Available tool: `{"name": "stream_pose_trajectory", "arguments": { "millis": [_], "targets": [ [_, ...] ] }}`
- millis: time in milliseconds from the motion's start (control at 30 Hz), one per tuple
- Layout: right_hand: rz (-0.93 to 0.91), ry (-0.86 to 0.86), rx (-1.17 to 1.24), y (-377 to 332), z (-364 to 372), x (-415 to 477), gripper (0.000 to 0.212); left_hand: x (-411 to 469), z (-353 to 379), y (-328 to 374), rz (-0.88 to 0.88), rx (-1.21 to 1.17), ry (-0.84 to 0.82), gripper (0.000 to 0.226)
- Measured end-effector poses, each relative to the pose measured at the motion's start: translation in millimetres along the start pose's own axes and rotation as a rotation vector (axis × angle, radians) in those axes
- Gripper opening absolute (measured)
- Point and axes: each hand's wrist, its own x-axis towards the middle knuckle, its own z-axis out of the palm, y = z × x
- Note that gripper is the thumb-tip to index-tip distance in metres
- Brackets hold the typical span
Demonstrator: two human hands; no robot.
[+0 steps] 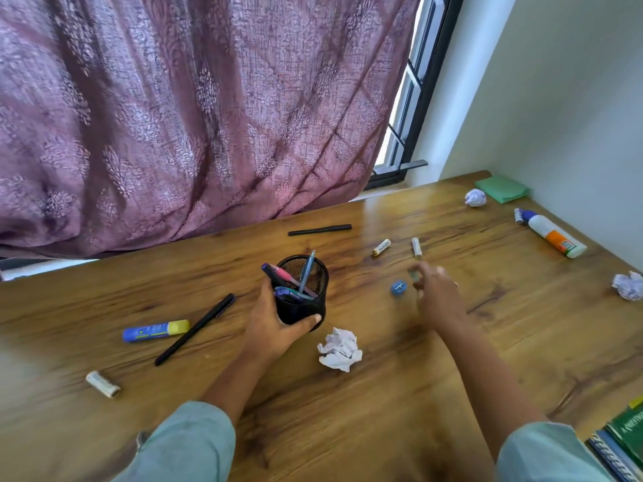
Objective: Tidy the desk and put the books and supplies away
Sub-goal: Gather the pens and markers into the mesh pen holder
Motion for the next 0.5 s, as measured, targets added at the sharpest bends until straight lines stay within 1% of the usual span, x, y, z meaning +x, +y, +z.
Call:
{"name": "stream_pose_trajectory", "arguments": {
  "millis": [67, 100, 133, 167, 200, 300, 367, 400, 467, 500],
  "targets": [
    [-0.12, 0.132, 0.38, -42.4, -13.4, -3.1, 0.031, 1.5, -0.4, -0.3, 0.002, -0.002, -0.006, 0.087],
    [-0.188, 0.156, 0.549, -66.2, -21.4, -7.4, 0.029, 1.8, -0.5, -1.1, 0.001, -0.01, -0.015, 0.088],
    [-0.274, 0.141, 0.678, -88.0, -27.1, -12.8, 0.027, 2.1, -0.7, -1.4, 0.001, -0.012, -0.02, 0.09],
    [-0.357, 0.101, 0.747, -106.1, -29.1, -18.1, 0.026, 2.0, -1.0, -2.2, 0.003, -0.014, -0.018, 0.091],
    [-0.427, 0.053, 0.741, -120.4, -28.1, -22.7, 0.026, 1.8, -1.1, -2.8, 0.004, -0.015, -0.01, 0.09],
    [-0.558, -0.052, 0.489, -139.6, -12.1, -30.3, 0.02, 0.2, -1.4, -1.1, 0.011, -0.011, 0.009, 0.081],
    [-0.554, -0.122, 0.417, -138.1, -1.7, -31.3, 0.018, -0.3, -1.4, -0.5, 0.018, -0.01, 0.011, 0.084],
    [-0.55, -0.126, 0.408, -135.3, 1.0, -31.6, 0.019, 0.0, -1.4, -1.1, 0.018, -0.014, 0.008, 0.086],
    [-0.528, -0.078, 0.44, -126.4, 2.9, -30.3, 0.021, 1.1, -1.1, -2.6, 0.025, -0.014, 0.006, 0.083],
    [-0.485, -0.049, 0.466, -119.3, 3.3, -28.2, 0.023, 1.6, -1.1, -3.0, 0.03, -0.009, 0.005, 0.081]
  ]
}}
